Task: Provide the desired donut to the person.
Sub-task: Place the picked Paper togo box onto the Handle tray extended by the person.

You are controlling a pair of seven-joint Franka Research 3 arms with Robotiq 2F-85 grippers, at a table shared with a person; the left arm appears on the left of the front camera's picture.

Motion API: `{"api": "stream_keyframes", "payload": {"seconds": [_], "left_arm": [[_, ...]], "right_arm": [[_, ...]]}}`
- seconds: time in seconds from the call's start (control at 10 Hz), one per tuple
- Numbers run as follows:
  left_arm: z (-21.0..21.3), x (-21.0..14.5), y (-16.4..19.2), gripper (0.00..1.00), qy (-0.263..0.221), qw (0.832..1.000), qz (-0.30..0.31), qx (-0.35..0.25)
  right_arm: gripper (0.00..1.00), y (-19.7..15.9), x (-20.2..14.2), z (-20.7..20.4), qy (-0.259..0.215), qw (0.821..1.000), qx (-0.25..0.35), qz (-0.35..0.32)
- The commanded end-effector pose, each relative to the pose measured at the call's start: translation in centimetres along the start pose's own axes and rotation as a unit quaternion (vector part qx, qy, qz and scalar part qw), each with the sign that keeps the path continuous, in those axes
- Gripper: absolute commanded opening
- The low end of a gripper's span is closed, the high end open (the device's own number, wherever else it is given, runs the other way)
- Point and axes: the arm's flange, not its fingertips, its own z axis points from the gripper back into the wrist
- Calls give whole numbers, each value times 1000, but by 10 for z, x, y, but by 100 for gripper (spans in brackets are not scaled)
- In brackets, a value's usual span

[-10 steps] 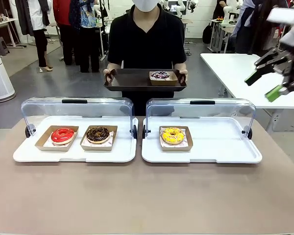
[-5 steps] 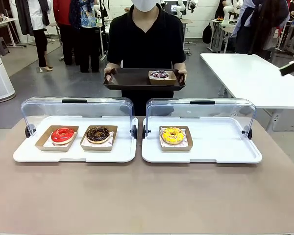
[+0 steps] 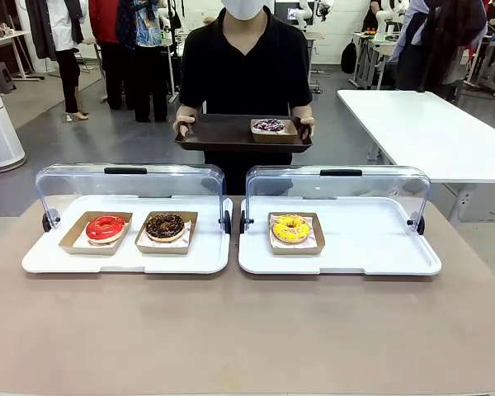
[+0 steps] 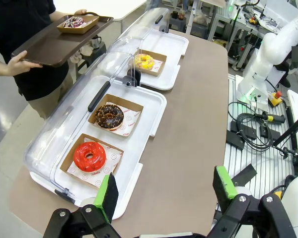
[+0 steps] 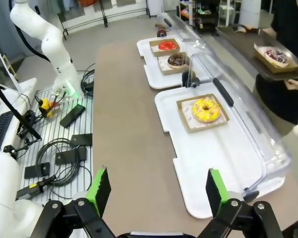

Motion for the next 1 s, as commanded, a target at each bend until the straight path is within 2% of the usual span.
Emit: {"api": "stream_keyframes", "payload": {"seconds": [0.0,0.2,0.3,0.9], "left_arm": [[0,2,-1,100,-2,1000,-2,-1],[0,2,-1,100,-2,1000,-2,-1],[0,2,-1,100,-2,1000,-2,-1],[0,2,-1,100,-2,1000,-2,-1]], "right_arm": [[100,-9,1,2,-24,999,13,20],[100,-9,19,-5,-25,998,21,60],[100,-6,-1,-1,-12,1000,8,14],[100,-6,-1,-1,-12,1000,8,14]]}}
